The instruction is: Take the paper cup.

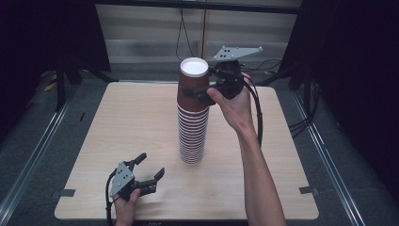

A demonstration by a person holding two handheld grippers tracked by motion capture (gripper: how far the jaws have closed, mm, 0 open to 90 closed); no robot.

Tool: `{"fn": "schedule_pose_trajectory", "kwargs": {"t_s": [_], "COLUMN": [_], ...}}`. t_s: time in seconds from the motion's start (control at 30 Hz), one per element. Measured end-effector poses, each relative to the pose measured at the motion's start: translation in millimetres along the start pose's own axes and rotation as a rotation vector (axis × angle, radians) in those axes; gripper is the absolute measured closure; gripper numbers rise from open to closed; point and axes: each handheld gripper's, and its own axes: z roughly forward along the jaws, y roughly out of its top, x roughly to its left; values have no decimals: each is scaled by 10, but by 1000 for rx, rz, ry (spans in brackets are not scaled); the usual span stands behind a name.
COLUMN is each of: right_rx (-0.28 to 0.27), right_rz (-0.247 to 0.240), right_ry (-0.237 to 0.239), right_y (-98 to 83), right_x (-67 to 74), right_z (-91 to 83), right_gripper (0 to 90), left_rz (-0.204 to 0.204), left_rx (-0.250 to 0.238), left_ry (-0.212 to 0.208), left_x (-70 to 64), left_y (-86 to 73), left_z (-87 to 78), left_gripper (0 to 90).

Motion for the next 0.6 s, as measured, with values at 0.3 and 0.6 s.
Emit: {"fn": "schedule_pose_trajectory", "kwargs": {"t_s": [0.3, 0.6], "right_rx": [-12, -70], "right_rz": [-13, -25], "right_ry": [0, -27], "right_y": [18, 104], "right_x": [0, 49], "right_z": [-19, -80], "right_gripper": [190, 194], "left_rz": [-3, -11], "left_rx": [-1, 4], "left_ry": [0, 6], "left_x": [3, 0], "left_y": [0, 1], "left_z": [0, 4], "left_gripper": [156, 155]}}
